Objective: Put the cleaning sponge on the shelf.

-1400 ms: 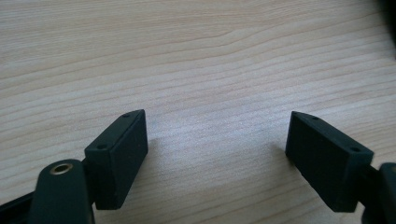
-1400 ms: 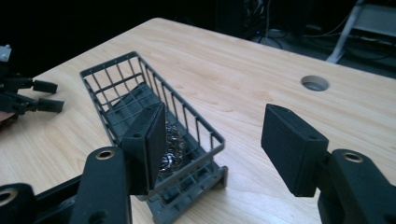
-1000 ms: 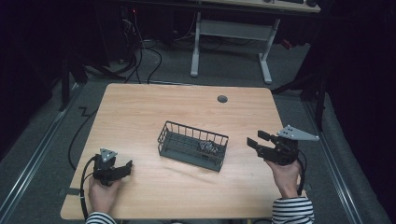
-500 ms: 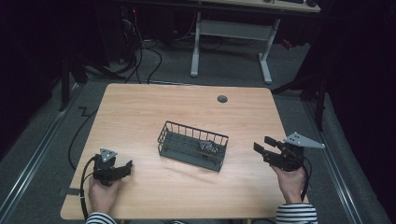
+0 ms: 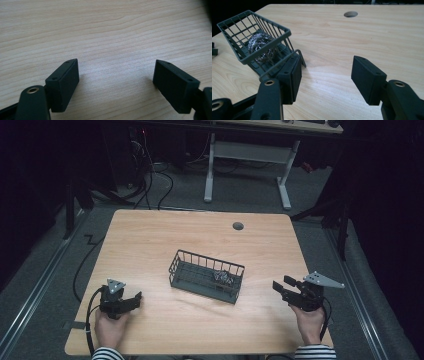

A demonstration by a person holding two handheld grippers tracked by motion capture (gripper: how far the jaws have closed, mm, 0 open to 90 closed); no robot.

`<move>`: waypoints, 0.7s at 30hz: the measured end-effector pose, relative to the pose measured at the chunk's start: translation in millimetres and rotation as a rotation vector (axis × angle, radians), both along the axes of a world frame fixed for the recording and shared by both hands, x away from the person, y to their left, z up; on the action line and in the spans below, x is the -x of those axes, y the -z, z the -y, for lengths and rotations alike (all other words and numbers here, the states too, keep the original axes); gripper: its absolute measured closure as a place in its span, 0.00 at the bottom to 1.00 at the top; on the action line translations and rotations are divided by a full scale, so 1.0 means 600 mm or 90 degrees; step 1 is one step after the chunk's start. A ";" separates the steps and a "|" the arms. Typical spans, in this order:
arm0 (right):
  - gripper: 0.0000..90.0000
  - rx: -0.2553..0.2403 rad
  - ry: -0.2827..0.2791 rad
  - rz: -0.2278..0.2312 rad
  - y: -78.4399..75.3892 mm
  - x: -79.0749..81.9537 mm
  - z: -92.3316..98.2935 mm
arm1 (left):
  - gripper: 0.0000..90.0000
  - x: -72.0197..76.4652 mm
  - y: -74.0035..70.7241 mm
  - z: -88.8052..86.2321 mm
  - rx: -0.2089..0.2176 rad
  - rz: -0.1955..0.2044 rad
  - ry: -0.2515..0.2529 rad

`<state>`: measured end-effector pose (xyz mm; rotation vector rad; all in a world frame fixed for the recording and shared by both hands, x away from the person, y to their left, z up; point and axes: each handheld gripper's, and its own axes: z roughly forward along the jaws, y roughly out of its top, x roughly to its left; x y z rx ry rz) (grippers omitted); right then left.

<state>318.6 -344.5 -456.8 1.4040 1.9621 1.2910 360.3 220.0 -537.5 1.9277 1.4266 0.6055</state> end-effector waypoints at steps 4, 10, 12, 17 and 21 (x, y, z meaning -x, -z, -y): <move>0.46 0.003 0.005 -0.001 0.013 -0.001 -0.001 | 0.24 0.000 0.000 0.000 0.000 0.000 0.000; 0.46 0.008 0.011 -0.020 0.036 -0.010 -0.006 | 0.24 0.000 0.000 0.000 0.000 0.000 0.000; 0.46 0.015 0.013 -0.025 0.044 -0.014 -0.008 | 0.24 0.000 0.000 0.000 0.000 0.000 0.000; 0.46 0.018 0.030 -0.039 0.062 -0.024 -0.011 | 0.24 0.000 0.000 0.000 0.000 0.000 0.000; 0.46 0.030 0.033 -0.048 0.073 -0.031 -0.018 | 0.24 0.000 0.000 0.000 0.001 0.000 -0.001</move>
